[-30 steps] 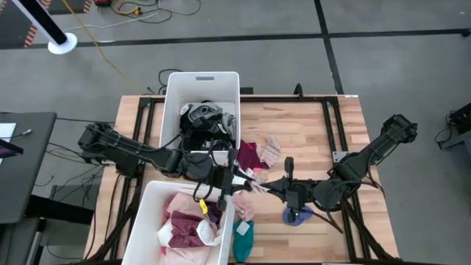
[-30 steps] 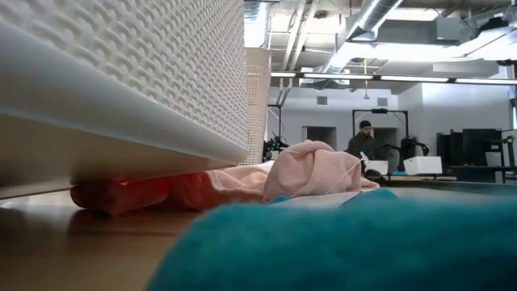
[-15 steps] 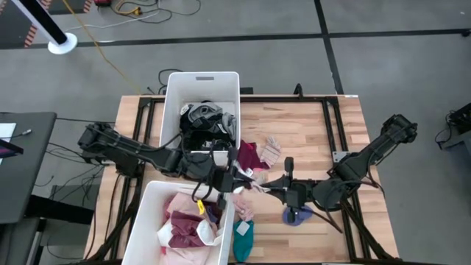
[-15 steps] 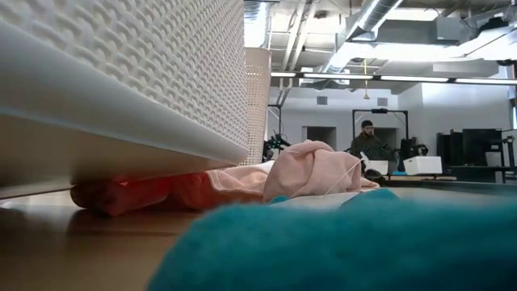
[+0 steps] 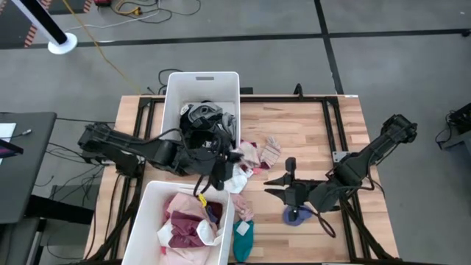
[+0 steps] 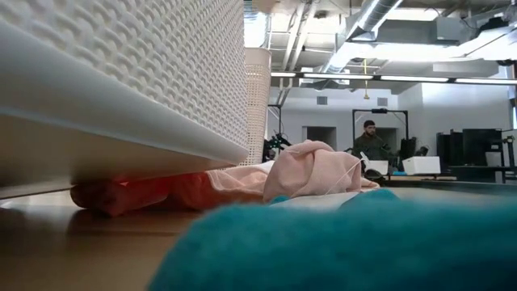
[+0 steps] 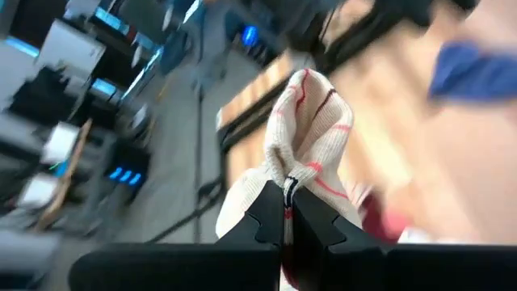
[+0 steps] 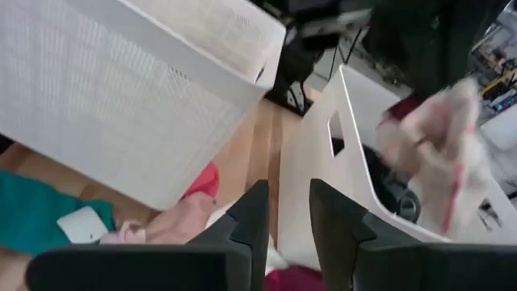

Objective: Sort clothes
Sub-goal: Put the light brown striped sock into the bottom white laundry bin

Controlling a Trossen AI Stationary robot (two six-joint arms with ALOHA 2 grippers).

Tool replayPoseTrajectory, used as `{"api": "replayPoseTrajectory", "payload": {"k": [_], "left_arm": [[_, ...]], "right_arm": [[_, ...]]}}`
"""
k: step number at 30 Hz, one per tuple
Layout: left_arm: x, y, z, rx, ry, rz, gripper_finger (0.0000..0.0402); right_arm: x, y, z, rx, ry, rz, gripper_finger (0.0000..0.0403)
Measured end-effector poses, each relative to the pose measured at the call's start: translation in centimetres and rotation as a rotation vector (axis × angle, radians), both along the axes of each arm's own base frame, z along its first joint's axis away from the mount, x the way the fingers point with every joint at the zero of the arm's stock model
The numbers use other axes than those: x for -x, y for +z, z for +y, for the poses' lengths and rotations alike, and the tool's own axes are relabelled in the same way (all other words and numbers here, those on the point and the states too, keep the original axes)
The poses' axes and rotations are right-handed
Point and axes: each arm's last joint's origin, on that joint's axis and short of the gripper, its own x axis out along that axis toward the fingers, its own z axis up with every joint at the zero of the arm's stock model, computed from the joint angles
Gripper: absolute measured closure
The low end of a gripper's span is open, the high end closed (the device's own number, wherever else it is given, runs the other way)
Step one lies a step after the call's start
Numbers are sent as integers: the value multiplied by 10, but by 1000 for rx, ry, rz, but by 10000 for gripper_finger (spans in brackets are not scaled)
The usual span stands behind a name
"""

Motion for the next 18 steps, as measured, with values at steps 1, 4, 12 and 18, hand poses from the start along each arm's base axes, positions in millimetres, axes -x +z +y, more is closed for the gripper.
{"api": "replayPoseTrajectory", "payload": {"k": [1,4,12,18], "left_arm": [[3,2,3,-22,32,30,401],[11,8,16,-32,118,114,401],[35,21,65,26,336,211,401],[49,25,102,94,445,236,401]], "right_arm": [[1,-1,0,-3,-4,12,294],[4,-5,0,-15,-16,41,276],[7,-13,-2,-90,-80,93,224],[12,-17,2,-124,-92,122,210]]}}
